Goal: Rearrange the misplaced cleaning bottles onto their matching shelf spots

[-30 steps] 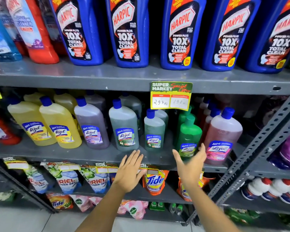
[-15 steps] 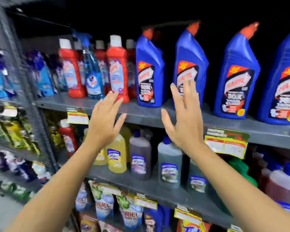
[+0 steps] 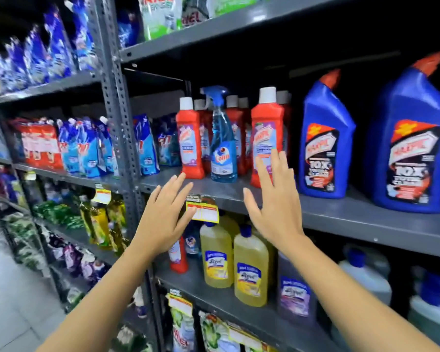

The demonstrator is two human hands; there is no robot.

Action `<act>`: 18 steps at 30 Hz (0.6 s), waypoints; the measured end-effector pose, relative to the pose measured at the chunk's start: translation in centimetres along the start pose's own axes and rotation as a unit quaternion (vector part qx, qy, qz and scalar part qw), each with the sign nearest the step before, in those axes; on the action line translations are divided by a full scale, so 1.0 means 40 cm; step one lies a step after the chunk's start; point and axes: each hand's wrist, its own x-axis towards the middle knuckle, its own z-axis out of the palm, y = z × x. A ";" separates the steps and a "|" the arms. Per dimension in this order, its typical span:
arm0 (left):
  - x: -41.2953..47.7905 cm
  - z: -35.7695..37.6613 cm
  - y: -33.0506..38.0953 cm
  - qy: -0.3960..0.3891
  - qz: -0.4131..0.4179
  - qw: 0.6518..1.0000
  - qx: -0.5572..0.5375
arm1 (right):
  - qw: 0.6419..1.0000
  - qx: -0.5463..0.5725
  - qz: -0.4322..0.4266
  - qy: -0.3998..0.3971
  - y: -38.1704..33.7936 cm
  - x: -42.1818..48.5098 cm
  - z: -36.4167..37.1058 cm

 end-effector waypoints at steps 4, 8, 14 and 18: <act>0.022 0.034 -0.093 -0.008 0.003 1.000 0.014 | 1.000 -0.001 -0.012 0.001 -0.021 0.082 0.084; 0.068 0.091 -0.177 -0.039 0.008 0.999 0.027 | 0.999 -0.029 -0.001 -0.032 -0.041 0.182 0.171; 0.112 0.174 -0.251 -0.042 0.024 0.999 0.008 | 0.993 -0.059 0.054 -0.088 -0.052 0.289 0.245; 0.127 0.225 -0.294 -0.034 0.036 0.998 -0.047 | 0.991 -0.053 0.085 -0.086 -0.043 0.334 0.285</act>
